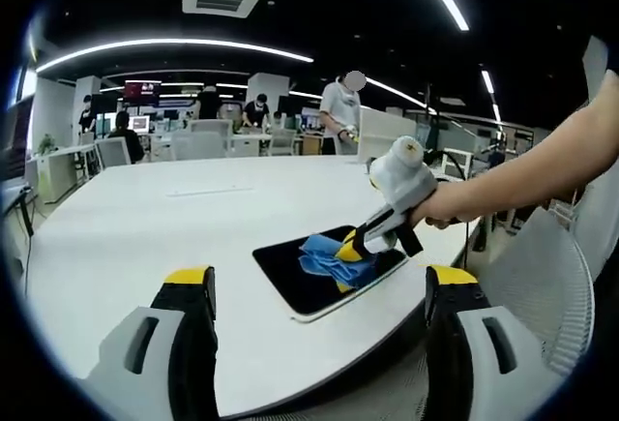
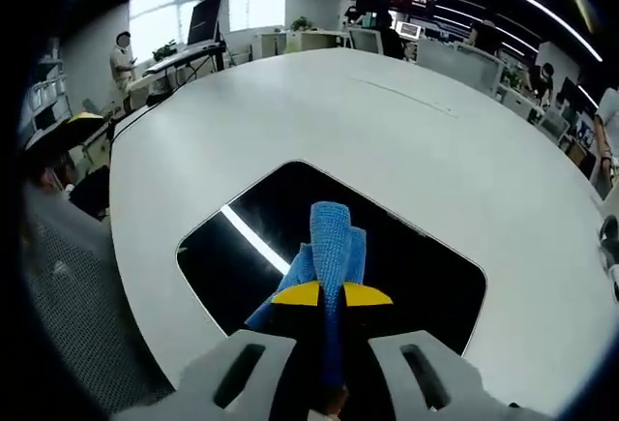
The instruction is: Wipe the mirror surface with the cleaning cloth until all visible marks leave the cleaned area.
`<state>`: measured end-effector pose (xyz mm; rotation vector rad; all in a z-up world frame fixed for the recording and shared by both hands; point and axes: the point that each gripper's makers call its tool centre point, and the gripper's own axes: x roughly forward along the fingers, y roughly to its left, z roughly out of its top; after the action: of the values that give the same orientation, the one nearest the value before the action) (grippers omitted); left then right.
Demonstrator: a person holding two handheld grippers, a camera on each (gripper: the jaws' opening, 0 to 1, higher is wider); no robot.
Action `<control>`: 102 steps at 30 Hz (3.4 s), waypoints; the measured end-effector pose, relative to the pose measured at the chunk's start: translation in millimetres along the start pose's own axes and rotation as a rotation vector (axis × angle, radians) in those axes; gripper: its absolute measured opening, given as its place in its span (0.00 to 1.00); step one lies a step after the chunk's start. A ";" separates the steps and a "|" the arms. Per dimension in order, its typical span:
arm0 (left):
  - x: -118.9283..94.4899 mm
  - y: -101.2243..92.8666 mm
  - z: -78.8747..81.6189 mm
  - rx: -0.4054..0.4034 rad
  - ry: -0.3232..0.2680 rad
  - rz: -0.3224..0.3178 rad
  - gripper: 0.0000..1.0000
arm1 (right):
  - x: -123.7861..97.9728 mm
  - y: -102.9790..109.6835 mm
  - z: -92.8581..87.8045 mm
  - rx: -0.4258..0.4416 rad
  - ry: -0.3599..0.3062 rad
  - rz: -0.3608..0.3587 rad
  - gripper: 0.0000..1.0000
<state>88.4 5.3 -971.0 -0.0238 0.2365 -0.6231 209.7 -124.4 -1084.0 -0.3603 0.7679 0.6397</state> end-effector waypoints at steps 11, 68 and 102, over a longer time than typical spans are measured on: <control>0.8 1.2 -0.8 0.000 0.007 0.004 0.91 | 16.0 -20.9 15.9 -0.004 0.005 -0.019 0.01; 0.6 1.2 -2.6 -0.006 0.026 0.014 0.90 | 14.3 -69.5 9.6 -0.041 0.004 -0.046 0.01; 0.0 1.4 -4.5 -0.004 0.032 0.011 0.92 | 0.1 -46.3 -7.0 -0.045 0.046 -0.030 0.00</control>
<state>88.2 6.6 -975.5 -0.0160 0.2683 -0.6127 236.2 -163.0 -1085.4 -0.4290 0.7918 0.6229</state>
